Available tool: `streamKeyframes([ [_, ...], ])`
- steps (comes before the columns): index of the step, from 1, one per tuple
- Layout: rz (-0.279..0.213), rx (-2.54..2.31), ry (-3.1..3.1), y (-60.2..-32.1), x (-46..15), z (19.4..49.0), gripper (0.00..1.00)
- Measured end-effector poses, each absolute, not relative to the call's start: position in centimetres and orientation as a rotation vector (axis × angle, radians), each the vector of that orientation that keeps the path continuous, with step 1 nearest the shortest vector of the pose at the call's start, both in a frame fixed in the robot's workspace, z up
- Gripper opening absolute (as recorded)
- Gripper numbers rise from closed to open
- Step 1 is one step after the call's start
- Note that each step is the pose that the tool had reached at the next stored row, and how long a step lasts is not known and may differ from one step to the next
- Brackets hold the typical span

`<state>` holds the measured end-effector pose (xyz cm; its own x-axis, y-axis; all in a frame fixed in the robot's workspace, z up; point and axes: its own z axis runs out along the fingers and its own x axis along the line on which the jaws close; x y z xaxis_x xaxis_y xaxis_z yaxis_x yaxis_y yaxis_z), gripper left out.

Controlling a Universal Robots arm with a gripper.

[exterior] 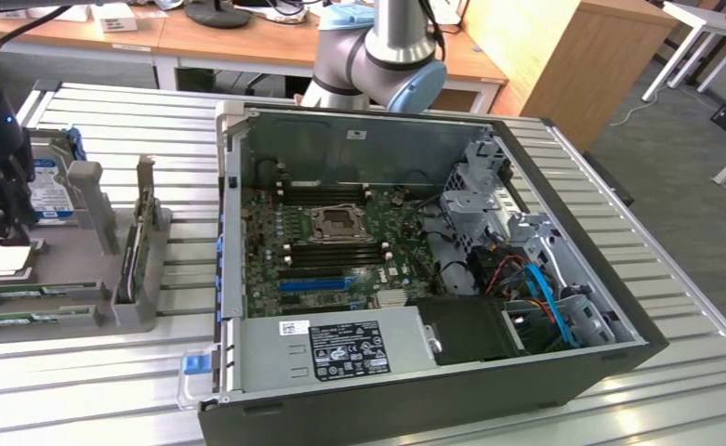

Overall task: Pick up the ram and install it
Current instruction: 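Pick up the ram and move it above insertion slot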

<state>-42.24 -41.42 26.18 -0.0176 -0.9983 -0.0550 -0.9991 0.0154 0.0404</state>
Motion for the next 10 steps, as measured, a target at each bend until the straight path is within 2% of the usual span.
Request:
streamKeyframes([
  [10, 0.106, -2.194, 2.231, -42.46, -42.24, 26.18, 0.37],
])
